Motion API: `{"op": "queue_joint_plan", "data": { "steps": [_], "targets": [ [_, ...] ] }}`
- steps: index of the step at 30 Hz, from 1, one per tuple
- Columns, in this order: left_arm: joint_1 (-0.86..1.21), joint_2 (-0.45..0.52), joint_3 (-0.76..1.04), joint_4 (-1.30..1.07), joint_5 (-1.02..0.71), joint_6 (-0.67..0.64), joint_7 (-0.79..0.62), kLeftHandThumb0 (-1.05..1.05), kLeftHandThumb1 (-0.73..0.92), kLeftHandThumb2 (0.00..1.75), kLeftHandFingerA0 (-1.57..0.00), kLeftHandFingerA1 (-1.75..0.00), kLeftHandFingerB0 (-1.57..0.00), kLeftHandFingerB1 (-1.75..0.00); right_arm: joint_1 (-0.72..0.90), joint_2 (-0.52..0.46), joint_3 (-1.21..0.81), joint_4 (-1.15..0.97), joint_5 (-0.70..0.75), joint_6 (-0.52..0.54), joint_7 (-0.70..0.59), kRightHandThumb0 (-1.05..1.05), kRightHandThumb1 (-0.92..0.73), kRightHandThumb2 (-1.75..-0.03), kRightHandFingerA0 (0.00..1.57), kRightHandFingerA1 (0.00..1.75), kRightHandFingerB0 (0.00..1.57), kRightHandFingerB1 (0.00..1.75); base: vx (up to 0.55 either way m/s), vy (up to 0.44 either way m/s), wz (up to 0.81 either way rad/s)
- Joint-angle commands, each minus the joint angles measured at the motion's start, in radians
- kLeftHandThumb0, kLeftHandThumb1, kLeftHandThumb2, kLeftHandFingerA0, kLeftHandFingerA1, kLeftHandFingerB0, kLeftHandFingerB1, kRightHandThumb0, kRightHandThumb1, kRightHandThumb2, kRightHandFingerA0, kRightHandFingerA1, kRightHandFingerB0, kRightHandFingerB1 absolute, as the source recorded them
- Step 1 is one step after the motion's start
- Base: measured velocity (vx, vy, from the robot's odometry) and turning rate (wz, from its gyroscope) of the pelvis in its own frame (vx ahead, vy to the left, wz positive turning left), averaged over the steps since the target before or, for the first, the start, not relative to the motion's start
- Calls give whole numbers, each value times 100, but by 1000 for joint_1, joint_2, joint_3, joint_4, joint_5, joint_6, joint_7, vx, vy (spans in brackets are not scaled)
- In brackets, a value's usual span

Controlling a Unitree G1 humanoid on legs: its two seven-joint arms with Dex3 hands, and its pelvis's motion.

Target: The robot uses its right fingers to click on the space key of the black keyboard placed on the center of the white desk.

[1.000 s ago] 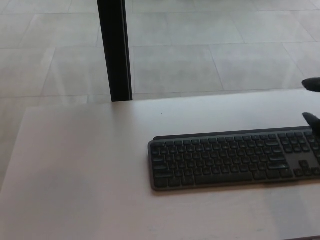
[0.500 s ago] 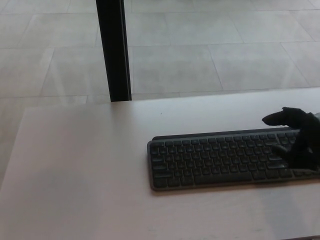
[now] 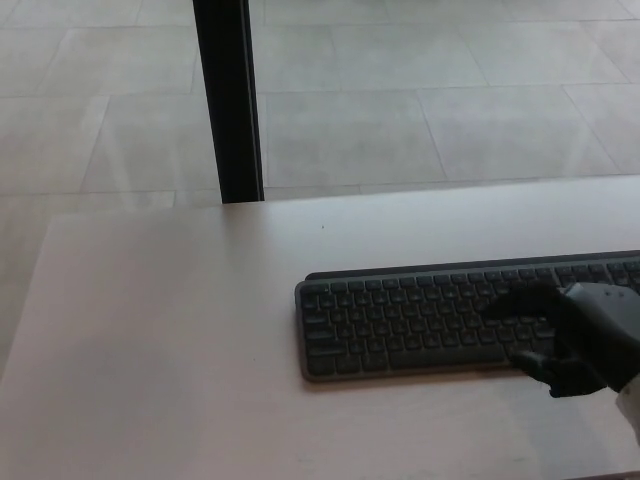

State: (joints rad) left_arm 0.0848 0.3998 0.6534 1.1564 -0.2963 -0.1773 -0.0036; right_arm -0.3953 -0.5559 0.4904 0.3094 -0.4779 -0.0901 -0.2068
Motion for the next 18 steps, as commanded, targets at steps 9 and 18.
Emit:
{"op": "queue_joint_plan", "data": {
  "steps": [9, 18],
  "targets": [
    [-6, 45, 10, 10, -22, -16, 9, -30, 53, 55, -70, -65, -69, -55, -52, -75, 121, 35, -341, -93, -120, -40, -67, -63, 65, 158, 76, 48, 0, 0, 0],
    [-4, 46, 15, 8, -30, -7, 7, -29, 53, 55, -68, -63, -66, -54, -95, -28, 132, 40, -370, -2, 6, -43, -65, -62, 63, 158, 76, 47, 0, 0, 0]
  ]
}}
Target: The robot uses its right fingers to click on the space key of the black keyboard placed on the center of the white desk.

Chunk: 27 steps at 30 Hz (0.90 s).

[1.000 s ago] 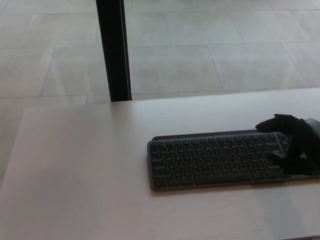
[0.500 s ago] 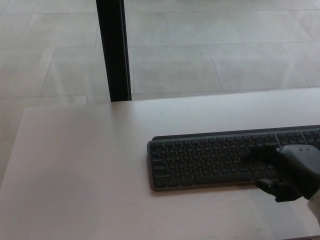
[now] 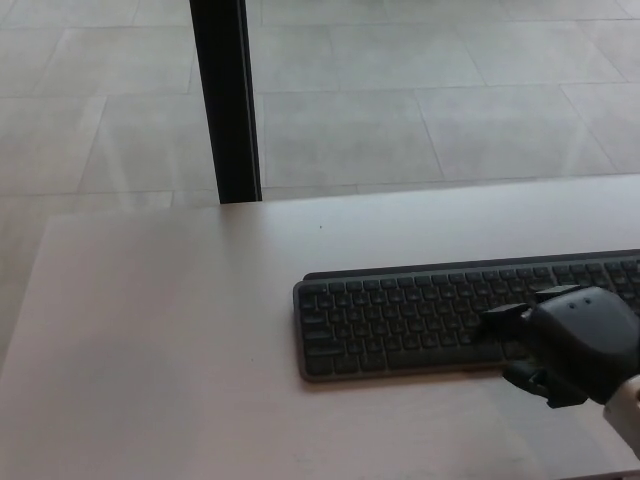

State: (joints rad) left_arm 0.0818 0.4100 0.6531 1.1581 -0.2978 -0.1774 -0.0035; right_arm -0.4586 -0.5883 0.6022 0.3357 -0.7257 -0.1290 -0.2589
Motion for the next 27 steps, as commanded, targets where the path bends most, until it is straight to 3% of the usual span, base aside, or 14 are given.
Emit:
{"op": "queue_joint_plan", "data": {
  "steps": [1, 6, 7, 8, 9, 10, 11, 17, 18, 20, 21, 24, 26, 27],
  "targets": [
    [-1, 35, 13, 3, -25, -6, 13, -29, 53, 55, -68, -63, -66, -54, -35, 6, 25, 18, -137, 42, 54, -43, -65, -62, 63, 158, 76, 47, 0, 0, 0],
    [4, 41, 1, 14, -12, -12, 9, -33, 54, 55, -71, -61, -66, -53, -40, 25, 33, 28, -173, 61, 79, -41, -59, -61, 69, 154, 80, 52, 0, 0, 0],
    [5, 43, 2, 18, -14, -16, 0, -33, 41, 83, -64, -72, -55, -64, -45, 36, 35, 35, -176, 72, 97, -42, -59, -62, 69, 154, 80, 52, 0, 0, 0],
    [4, 42, 9, 20, -24, -17, -12, -32, 41, 84, -63, -72, -55, -64, -50, 46, 34, 40, -181, 84, 111, -42, -59, -62, 70, 154, 80, 53, 0, 0, 0],
    [0, 40, 8, 17, -25, -12, -4, -32, 54, 56, -68, -62, -65, -54, -57, 53, 33, 50, -187, 86, 110, -40, -59, -57, 74, 154, 83, 53, 0, 0, 0],
    [-2, 40, 8, 17, -25, -10, 0, -32, 54, 56, -68, -62, -65, -54, -60, 58, 30, 54, -191, 86, 110, -40, -59, -57, 74, 154, 83, 53, 0, 0, 0],
    [-2, 38, 11, 11, -29, -14, -6, -33, 40, 84, -62, -72, -53, -64, -65, 65, 30, 57, -197, 91, 122, -41, -58, -61, 71, 153, 84, 55, 0, 0, 0],
    [-6, 38, 14, 12, -36, -25, -8, -33, 42, 83, -64, -73, -58, -66, -58, 81, 32, 62, -225, 69, 106, -44, -56, -61, 72, 157, 88, 56, 0, 0, 0],
    [-7, 38, 16, 12, -39, -23, -5, -30, 54, 56, -68, -65, -70, -57, -55, 79, 36, 49, -235, 72, 122, -46, -57, -62, 72, 158, 87, 56, 0, 0, 0],
    [-6, 38, 13, 12, -40, -21, -7, -30, 55, 56, -69, -65, -69, -56, -48, 79, 38, 39, -242, 77, 134, -44, -57, -62, 71, 158, 89, 58, 0, 0, 0],
    [-7, 39, 17, 13, -48, -19, -16, -32, 42, 84, -63, -72, -57, -65, -44, 78, 41, 41, -252, 77, 137, -41, -59, -57, 76, 160, 89, 57, 0, 0, 0],
    [-2, 37, 12, 8, -47, -21, -18, -33, 42, 84, -63, -72, -57, -65, -51, 88, 25, 72, -241, 76, 122, -41, -56, -59, 74, 163, 89, 58, 0, 0, 0],
    [-5, 39, 14, 19, -50, -22, -22, -32, 55, 55, -66, -62, -68, -55, -65, 95, 19, 96, -244, 81, 112, -42, -57, -62, 71, 157, 87, 58, 0, 0, 0],
    [-6, 41, 11, 19, -46, -17, -12, -32, 55, 55, -67, -62, -68, -54, -73, 97, 15, 107, -243, 80, 119, -40, -59, -62, 70, 156, 86, 58, 0, 0, 0]
  ]
}}
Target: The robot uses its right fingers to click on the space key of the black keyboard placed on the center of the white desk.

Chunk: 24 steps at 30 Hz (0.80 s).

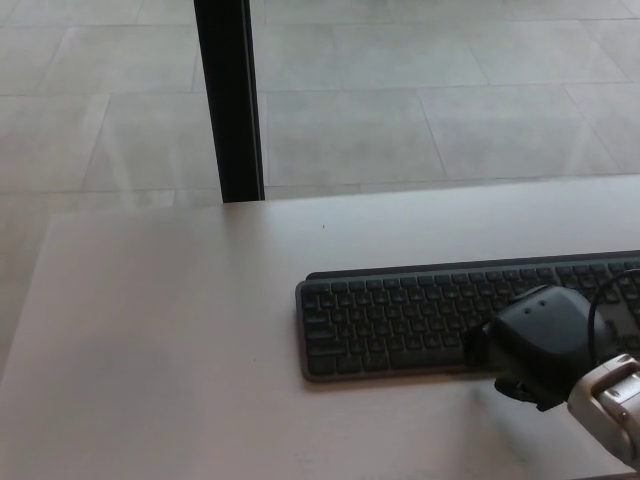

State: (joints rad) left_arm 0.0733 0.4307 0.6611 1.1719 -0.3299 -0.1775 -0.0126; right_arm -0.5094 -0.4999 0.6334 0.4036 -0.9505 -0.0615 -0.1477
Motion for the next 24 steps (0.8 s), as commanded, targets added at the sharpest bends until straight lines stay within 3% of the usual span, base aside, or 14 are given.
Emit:
{"op": "queue_joint_plan", "data": {
  "steps": [1, 7, 8, 9, 11, 12, 13, 17, 23, 24],
  "targets": [
    [4, 17, 5, 2, -19, -21, -11, -32, 55, 54, -68, -63, -68, -54, -31, 9, -19, 38, -20, 14, 18, -41, -59, -62, 70, 156, 86, 58, 0, 0, 0],
    [9, 15, 10, -6, -29, -24, -34, -29, 56, 56, -67, -64, -65, -55, -36, 15, -19, 39, -32, 0, 6, -41, -59, -58, 74, 158, 88, 66, 0, 0, 0],
    [12, 12, 13, -5, -32, -29, -38, -31, 42, 84, -62, -71, -54, -64, -25, 22, -18, 36, -35, -4, -18, -39, -58, -57, 76, 161, 89, 70, 0, 0, 0],
    [16, 12, 7, -8, -24, -29, -26, -32, 57, 55, -66, -62, -66, -53, -23, 26, -15, 31, -37, 4, 1, -41, -57, -57, 76, 159, 90, 63, 0, 0, 0],
    [19, 10, 12, -2, -30, -41, -42, -33, 56, 56, -66, -63, -66, -55, -22, 32, -11, 34, -44, 7, 2, -41, -58, -57, 76, 162, 90, 70, 0, 0, 0],
    [19, 13, 11, 3, -28, -39, -45, -33, 41, 85, -64, -72, -57, -65, -25, 37, -7, 38, -51, 12, 5, -41, -57, -57, 76, 162, 91, 64, 0, 0, 0],
    [17, 17, 5, 9, -20, -32, -35, -36, 55, 55, -70, -61, -68, -54, -30, 41, -1, 40, -62, 20, 10, -42, -57, -59, 74, 166, 91, 68, 0, 0, 0],
    [9, 14, 20, 4, -40, -21, -39, -31, 54, 56, -68, -63, -68, -55, -40, 53, -11, 45, -57, 16, 1, -41, -53, -59, 77, 163, 90, 65, 0, 0, 0],
    [10, 7, 22, -2, -38, -32, -50, -30, 55, 56, -70, -63, -69, -56, -36, 61, -12, 45, -51, 3, 18, -43, -58, -60, 74, 166, 89, 80, 0, 0, 0],
    [12, 6, 21, -6, -38, -31, -50, -33, 56, 55, -67, -62, -67, -54, -32, 63, -9, 46, -57, 7, 13, -41, -58, -57, 85, 169, 90, 79, 0, 0, 0]
  ]
}}
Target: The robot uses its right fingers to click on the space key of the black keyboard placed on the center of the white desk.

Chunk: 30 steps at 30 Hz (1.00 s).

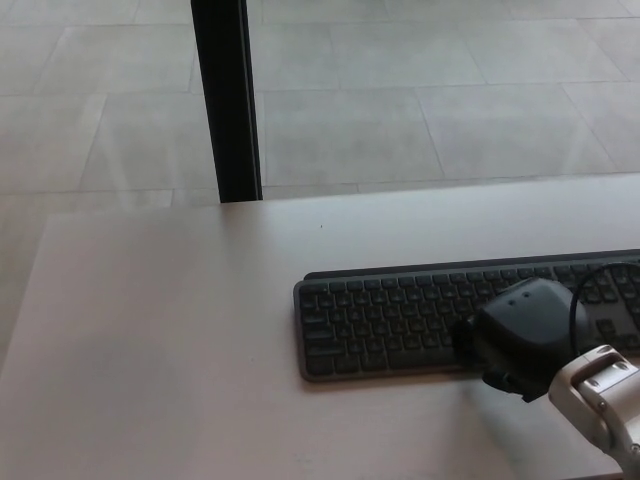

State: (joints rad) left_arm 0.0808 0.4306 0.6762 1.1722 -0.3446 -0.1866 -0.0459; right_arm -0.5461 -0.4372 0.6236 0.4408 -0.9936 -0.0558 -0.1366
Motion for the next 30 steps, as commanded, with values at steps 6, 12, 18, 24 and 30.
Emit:
{"op": "queue_joint_plan", "data": {
  "steps": [6, 12, 18, 24, 30],
  "targets": [
    [5, 6, 3, -5, -23, -21, -18, -31, 57, 55, -68, -62, -66, -54, 14, 6, -8, 21, 2, 5, 14, -40, -52, -59, 88, 169, 91, 67, 0, 0, 0],
    [1, 4, 13, -6, -40, -14, -26, -29, 55, 56, -69, -64, -68, -56, -8, 21, -10, 75, 8, 6, 18, -41, -56, -60, 85, 170, 89, 82, 0, 0, 0],
    [4, 6, 9, -4, -41, -24, -36, -30, 56, 55, -67, -63, -69, -56, -3, 41, -6, 81, 5, 25, 28, -39, -53, -60, 91, 169, 91, 67, 0, 0, 0],
    [8, 6, 6, -12, -41, -25, -41, -31, 56, 55, -68, -64, -68, -56, -22, 67, -3, 128, -1, 42, 11, -39, -55, -56, 93, 167, 89, 74, 0, 0, 0],
    [2, 13, 13, 14, -48, -21, -55, -32, 42, 83, -63, -72, -57, -65, -37, 85, -15, 172, 24, 30, 6, -37, -55, -56, 90, 165, 89, 74, 0, 0, 0]
  ]
}}
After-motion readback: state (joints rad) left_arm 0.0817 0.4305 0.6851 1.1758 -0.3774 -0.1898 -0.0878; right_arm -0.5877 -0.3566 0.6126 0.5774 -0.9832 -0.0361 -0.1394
